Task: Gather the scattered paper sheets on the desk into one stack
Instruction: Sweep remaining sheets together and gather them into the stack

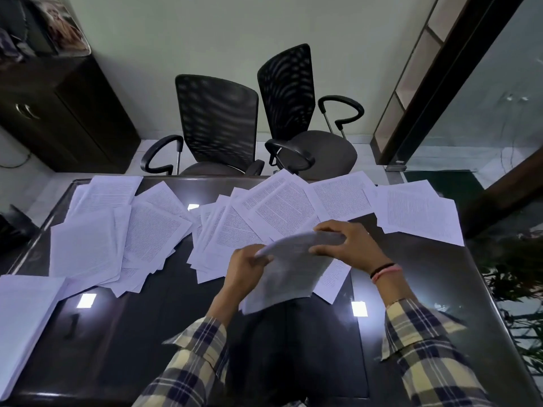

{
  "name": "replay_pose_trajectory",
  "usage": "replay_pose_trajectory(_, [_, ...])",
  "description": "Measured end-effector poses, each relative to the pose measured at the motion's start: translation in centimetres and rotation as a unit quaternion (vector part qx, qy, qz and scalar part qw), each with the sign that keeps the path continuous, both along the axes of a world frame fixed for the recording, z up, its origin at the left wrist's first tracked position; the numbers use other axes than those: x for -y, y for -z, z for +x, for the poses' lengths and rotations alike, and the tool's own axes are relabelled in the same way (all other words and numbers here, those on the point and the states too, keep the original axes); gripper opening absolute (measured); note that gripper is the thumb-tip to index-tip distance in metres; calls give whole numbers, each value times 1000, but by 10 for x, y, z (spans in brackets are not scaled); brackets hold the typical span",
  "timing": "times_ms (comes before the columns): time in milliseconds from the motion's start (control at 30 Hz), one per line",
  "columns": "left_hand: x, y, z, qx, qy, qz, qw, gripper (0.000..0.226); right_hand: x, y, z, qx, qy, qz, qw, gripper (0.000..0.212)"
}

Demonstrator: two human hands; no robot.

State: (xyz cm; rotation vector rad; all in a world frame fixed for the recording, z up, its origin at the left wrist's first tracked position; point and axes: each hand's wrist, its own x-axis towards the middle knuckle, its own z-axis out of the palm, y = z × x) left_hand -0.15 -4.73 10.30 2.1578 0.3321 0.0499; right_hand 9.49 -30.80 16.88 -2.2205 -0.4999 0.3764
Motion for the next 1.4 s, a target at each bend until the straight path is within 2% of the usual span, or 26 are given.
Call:
replay_pose_trajectory(33, [2,-6,5,35,43,37,998,10,-4,-3,5,19,-35,-43,998,45])
replay_pose_trajectory(100, [10,-21,14,65,101,83,989,14,-20,-4,13,47,-103,-100,989,39])
replay_pose_trajectory(167, [16,-33,21,84,131,98,983,13,-33,4,16,73,-153,-85,982,21])
replay_pose_trajectory(200, [15,-37,22,76,139,100,982,11,-35,7,16,68,-143,-56,986,12])
replay_pose_trajectory(233, [9,-38,23,49,140,104,983,11,-31,11,15,46,-105,-21,993,8])
replay_pose_trajectory(300, [-13,-36,23,-57,141,136,979,8,-16,21,12,7,6,49,999,19])
replay_pose_trajectory(367, [-35,-30,15,-140,146,213,956,4,2,37,6,-29,97,84,991,17])
replay_pose_trajectory(400, [-42,-28,12,-153,143,241,948,4,9,46,2,-53,126,98,986,11])
replay_pose_trajectory(500, [-38,-24,7,-111,127,289,942,11,18,74,-17,-129,179,157,963,3])
replay_pose_trajectory(600, [-23,-19,1,-89,128,322,934,15,19,97,-42,-173,196,208,943,19])
replay_pose_trajectory(800, [-18,5,-16,-138,155,291,934,23,26,126,-64,-168,167,217,947,12])
replay_pose_trajectory(867, [-17,7,-19,-148,152,255,944,41,25,121,-67,-180,169,235,940,11])
replay_pose_trajectory(967, [-11,5,-20,-168,130,212,954,77,22,113,-67,-201,188,262,925,34])
replay_pose_trajectory(1033, [-10,8,-21,-153,118,214,957,82,19,112,-66,-195,195,263,925,34])
replay_pose_trajectory(1167, [-9,9,-18,-142,123,228,955,77,19,109,-65,-168,189,231,940,22])
replay_pose_trajectory(1267, [1,5,-11,-119,199,301,925,58,22,107,-65,-139,135,159,968,9])
replay_pose_trajectory(1300, [7,5,-7,-110,227,325,912,47,23,107,-66,-116,113,123,979,11])
replay_pose_trajectory(1333, [13,6,-3,-102,249,336,903,39,23,108,-67,-86,92,93,988,21])
replay_pose_trajectory(1400, [26,8,5,-89,274,337,897,25,23,110,-67,-61,81,65,993,35])
